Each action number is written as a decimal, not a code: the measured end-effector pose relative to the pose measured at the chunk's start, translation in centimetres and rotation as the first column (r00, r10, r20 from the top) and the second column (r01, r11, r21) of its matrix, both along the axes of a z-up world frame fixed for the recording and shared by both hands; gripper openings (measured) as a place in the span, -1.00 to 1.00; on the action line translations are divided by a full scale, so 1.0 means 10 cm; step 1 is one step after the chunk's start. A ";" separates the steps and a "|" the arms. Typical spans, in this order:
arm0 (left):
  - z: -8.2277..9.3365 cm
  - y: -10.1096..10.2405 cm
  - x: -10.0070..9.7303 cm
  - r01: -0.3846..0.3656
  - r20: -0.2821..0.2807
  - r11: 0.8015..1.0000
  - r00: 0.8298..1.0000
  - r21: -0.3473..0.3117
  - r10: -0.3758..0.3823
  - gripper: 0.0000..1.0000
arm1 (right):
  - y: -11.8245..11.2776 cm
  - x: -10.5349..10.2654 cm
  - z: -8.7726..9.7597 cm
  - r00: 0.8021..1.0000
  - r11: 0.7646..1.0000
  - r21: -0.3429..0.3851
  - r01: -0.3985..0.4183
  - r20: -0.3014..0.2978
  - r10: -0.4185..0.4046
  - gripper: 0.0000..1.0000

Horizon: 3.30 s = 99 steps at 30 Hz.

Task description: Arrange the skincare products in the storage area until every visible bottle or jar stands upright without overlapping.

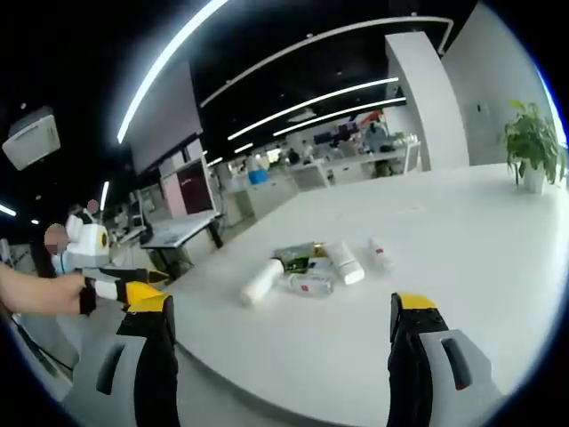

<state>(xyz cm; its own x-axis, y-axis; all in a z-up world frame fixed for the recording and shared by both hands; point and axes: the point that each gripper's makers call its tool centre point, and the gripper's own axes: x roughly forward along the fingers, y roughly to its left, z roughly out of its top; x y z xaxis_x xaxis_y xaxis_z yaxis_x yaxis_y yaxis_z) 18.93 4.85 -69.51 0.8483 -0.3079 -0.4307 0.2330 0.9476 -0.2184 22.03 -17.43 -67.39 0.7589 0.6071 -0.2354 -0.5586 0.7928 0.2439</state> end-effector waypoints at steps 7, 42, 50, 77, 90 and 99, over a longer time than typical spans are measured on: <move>0.00 0.00 -0.01 0.002 0.000 1.000 1.000 -0.004 -0.002 0.80 | -0.01 0.00 -0.01 1.000 1.000 0.000 0.005 -0.007 -0.005 0.99; 0.00 0.02 0.01 0.001 0.006 1.000 1.000 -0.026 -0.001 0.79 | -0.01 0.01 -0.04 1.000 1.000 -0.001 0.006 -0.025 -0.006 0.99; 0.01 0.01 0.01 -0.004 -0.002 0.998 1.000 -0.056 0.003 0.77 | -0.06 0.03 -0.06 0.999 0.999 0.004 0.032 -0.042 -0.031 0.99; -0.01 -0.06 0.21 0.128 -0.051 0.988 0.990 -0.088 -0.133 0.85 | -0.13 0.24 -0.13 0.985 0.992 -0.055 0.117 -0.122 -0.123 0.99; -0.03 0.19 0.40 0.110 -0.057 0.993 0.992 -0.031 -0.111 0.90 | -0.06 0.36 -0.13 0.988 0.996 -0.083 0.023 -0.151 -0.036 0.99; -0.12 0.11 0.37 0.122 -0.085 0.992 0.989 -0.032 -0.125 0.89 | 0.00 0.54 -0.17 0.985 0.997 -0.083 -0.006 -0.171 -0.009 0.99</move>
<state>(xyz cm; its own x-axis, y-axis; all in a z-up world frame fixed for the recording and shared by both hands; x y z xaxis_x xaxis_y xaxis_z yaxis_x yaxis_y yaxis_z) 22.65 5.95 -70.67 0.7627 -0.4202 -0.4916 0.3270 0.9064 -0.2675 27.43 -17.43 -69.07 0.7038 0.5789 -0.4117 -0.5130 0.8151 0.2691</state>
